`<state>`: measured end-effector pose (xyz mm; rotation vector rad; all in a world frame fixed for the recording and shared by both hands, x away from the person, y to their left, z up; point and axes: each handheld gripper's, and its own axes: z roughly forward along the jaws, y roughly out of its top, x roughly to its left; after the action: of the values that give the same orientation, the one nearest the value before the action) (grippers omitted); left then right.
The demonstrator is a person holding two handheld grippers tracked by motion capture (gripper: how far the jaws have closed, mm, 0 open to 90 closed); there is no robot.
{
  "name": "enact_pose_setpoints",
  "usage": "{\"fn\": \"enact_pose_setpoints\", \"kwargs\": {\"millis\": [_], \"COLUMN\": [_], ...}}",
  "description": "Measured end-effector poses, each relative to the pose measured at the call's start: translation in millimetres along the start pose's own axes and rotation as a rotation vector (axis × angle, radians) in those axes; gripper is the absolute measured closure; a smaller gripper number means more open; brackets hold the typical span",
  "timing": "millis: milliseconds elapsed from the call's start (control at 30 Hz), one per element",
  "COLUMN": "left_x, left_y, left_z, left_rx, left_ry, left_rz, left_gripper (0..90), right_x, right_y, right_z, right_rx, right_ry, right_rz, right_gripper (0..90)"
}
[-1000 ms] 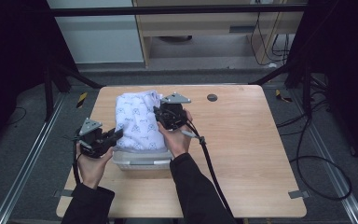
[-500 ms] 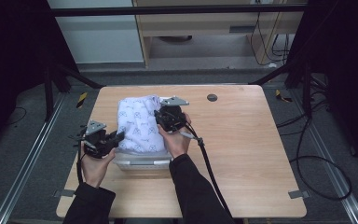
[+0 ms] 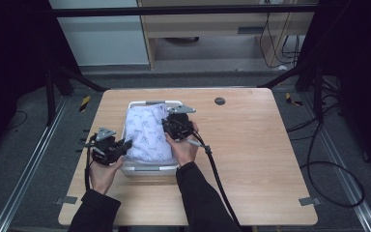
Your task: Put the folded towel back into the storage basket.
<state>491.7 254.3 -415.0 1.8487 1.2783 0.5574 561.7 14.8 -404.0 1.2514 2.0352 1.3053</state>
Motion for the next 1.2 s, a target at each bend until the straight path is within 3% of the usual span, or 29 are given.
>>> {"fn": "enact_pose_setpoints", "kwargs": {"millis": [867, 1133, 1200], "left_x": [-0.3, 0.0, 0.3], "left_y": [-9.7, -11.4, -10.1], "left_z": [18.6, 23.2, 19.6], "left_rx": [0.077, 0.101, 0.071], "left_ry": [0.035, 0.054, 0.052], "left_rz": [0.02, 0.026, 0.019], "left_gripper": [73.3, 66.3, 63.3], "right_x": [-5.2, -7.8, -8.3], "right_y": [-18.5, -23.7, -24.5], "right_z": [18.3, 25.2, 25.7], "right_rx": [0.079, 0.127, 0.131], "right_ry": [-0.01, -0.021, -0.026], "right_rz": [0.019, 0.006, -0.005], "right_gripper": [72.1, 68.6, 67.7]}}
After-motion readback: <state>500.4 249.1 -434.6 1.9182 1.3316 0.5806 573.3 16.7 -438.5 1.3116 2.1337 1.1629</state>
